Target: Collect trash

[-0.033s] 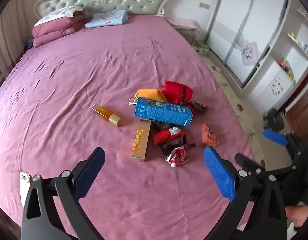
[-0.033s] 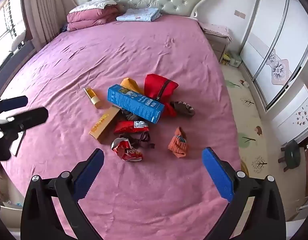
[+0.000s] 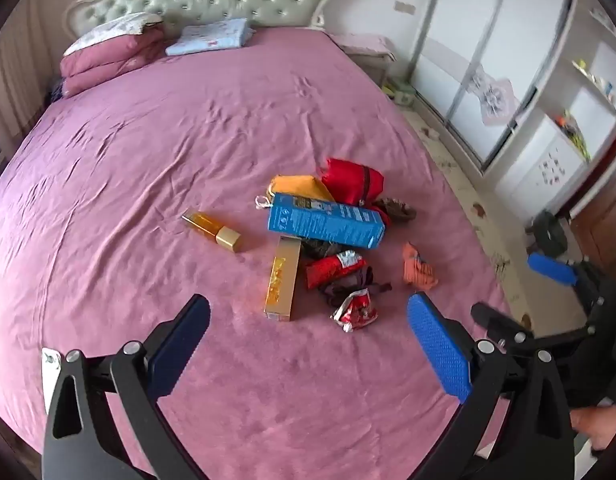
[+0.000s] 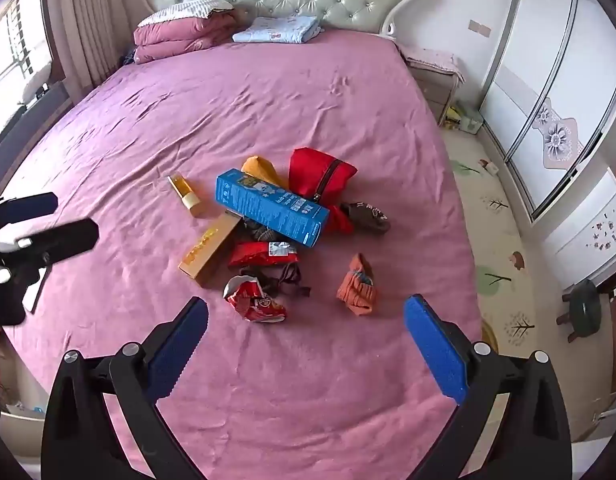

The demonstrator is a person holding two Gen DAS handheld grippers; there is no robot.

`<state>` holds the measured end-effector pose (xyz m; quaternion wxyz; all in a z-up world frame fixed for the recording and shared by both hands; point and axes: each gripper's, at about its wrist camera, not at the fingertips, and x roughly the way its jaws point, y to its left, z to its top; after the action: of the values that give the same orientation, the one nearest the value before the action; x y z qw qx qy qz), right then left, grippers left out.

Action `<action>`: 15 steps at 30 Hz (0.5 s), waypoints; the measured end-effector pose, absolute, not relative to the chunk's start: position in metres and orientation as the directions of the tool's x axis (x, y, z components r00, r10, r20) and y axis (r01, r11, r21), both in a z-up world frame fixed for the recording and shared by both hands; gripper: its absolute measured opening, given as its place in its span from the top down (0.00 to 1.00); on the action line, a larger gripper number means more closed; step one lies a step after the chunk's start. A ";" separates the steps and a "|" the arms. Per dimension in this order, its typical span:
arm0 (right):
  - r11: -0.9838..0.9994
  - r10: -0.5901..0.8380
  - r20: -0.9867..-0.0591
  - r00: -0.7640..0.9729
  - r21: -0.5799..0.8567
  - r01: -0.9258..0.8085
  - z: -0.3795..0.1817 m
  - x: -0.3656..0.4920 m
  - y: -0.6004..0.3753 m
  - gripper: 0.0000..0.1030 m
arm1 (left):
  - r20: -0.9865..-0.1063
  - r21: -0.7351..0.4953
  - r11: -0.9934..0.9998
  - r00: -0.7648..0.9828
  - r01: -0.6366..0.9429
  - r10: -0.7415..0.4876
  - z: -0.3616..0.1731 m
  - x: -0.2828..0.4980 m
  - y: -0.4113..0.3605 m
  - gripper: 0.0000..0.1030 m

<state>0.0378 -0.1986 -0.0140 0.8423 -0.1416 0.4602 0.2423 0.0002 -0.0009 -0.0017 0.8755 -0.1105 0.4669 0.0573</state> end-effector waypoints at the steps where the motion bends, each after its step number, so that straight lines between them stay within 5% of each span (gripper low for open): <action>1: 0.842 0.276 -0.848 0.451 -0.013 -0.539 -0.015 0.038 -0.198 0.08 | -0.833 -0.136 0.971 0.553 -0.198 -0.004 -0.002 -0.001 -0.001 0.04; 15: 0.825 0.299 -0.847 0.439 -0.001 -0.564 0.000 0.040 -0.215 0.08 | -0.862 -0.185 0.972 0.498 -0.143 -0.091 -0.004 -0.003 -0.009 0.04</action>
<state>0.0397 -0.2153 0.0001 0.8359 -0.1434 0.4626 0.2583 -0.0026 -0.0093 -0.0044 0.8575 -0.1168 0.5008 0.0151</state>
